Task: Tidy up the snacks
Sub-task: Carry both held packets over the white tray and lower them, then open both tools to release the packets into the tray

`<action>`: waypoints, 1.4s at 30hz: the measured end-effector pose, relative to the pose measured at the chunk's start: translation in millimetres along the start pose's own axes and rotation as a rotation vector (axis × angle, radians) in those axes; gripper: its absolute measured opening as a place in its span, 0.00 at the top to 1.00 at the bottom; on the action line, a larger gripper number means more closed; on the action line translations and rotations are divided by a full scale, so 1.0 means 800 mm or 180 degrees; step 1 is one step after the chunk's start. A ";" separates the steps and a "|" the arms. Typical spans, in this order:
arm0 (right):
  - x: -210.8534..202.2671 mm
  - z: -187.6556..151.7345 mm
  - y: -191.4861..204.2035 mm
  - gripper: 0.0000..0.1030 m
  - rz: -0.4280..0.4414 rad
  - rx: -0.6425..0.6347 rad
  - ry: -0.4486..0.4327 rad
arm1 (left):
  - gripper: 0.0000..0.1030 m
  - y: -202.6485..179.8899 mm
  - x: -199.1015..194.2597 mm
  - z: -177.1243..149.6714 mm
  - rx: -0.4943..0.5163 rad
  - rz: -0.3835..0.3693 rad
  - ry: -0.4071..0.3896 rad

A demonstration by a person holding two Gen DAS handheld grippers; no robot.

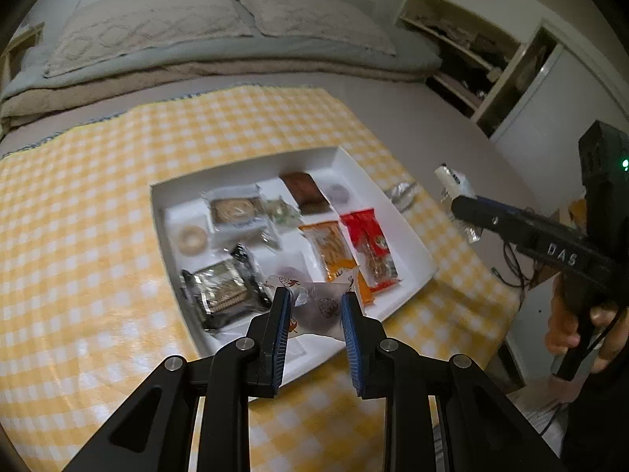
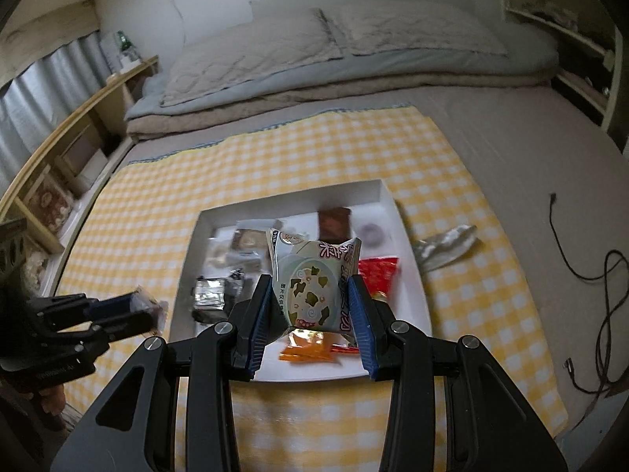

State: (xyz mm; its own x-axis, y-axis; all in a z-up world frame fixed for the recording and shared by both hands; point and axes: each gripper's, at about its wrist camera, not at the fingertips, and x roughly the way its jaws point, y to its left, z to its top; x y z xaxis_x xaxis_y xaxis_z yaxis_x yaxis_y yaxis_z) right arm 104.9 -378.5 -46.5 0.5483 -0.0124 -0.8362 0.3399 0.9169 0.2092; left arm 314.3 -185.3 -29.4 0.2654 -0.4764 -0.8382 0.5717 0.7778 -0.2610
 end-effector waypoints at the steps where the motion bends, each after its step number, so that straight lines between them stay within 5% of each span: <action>1: 0.002 -0.001 -0.007 0.62 -0.0012 0.0030 0.0017 | 0.75 -0.003 0.006 0.001 0.0008 -0.0004 0.0031; 14: 0.030 -0.006 -0.044 0.62 0.0026 0.0236 0.0295 | 0.72 -0.019 0.093 0.009 -0.0008 -0.0004 0.0309; 18: 0.039 -0.004 -0.038 0.62 0.0079 0.0197 0.0352 | 0.31 -0.010 0.093 0.010 -0.0058 0.0043 0.0272; 31: 0.092 0.005 0.033 0.61 0.0419 -0.0109 0.0508 | 0.00 0.015 0.070 -0.005 0.0143 0.0420 0.0257; 34: 0.106 0.015 0.044 0.55 0.0470 -0.0090 0.0426 | 0.00 0.013 0.066 -0.008 0.0245 0.0484 0.0249; 36: 0.113 0.022 0.045 0.27 0.0496 0.0024 0.0327 | 0.00 0.015 0.062 -0.010 0.0280 0.0515 0.0231; 38: 0.119 0.026 0.044 0.15 0.0473 0.0064 0.0342 | 0.00 0.019 0.058 -0.011 0.0285 0.0524 0.0219; 42: 0.118 0.024 0.045 0.14 0.0403 0.0007 0.0385 | 0.00 0.027 0.050 -0.014 0.0291 0.0581 0.0169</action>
State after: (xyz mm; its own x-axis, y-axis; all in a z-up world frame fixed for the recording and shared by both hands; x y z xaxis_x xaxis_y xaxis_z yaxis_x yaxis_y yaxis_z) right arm 183.7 -354.6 -108.0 0.4908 0.1513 -0.8581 0.2756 0.9073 0.3176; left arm 328.9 -183.2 -73.8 0.3311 -0.3068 -0.8923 0.5865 0.8077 -0.0601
